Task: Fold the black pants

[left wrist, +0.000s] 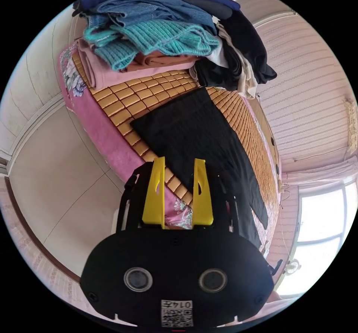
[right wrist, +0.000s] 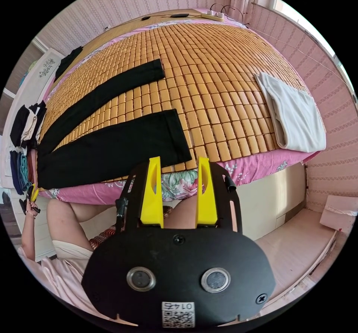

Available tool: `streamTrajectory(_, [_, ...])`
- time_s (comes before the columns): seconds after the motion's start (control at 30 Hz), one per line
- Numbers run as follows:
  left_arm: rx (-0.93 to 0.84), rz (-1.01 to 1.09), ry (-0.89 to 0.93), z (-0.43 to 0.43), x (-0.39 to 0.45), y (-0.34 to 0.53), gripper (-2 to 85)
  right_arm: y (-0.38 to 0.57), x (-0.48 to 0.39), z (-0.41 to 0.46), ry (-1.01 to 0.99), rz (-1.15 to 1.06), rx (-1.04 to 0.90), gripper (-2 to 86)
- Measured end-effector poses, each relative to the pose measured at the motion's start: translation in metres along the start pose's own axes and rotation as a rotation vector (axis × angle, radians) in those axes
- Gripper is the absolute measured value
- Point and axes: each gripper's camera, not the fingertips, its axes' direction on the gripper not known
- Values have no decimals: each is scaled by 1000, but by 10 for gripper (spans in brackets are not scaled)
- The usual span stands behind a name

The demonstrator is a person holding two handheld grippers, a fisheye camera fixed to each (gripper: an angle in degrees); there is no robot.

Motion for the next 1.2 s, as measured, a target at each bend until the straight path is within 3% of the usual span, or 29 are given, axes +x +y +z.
streamTrajectory(0.2, [-38,16,-135,20,14,-5,41,-30,-11,14,77,21,-57,118])
streamTrajectory(0.33, [-75,4,-102,19,13,-12,-1,-43,-12,15,19,-7,-94,46])
streamTrajectory(0.77, [13,135,8,-34,38,-7,-10,-44,20,-40,-88,-90,14,18])
streamTrajectory(1.07, [86,290,33,-34,144,-74,-4,-171,3,-51,-58,-191,-116,23])
streamTrajectory(1.2, [194,259,55,-14,196,-101,38,-249,-1,-47,-131,-79,-68,67])
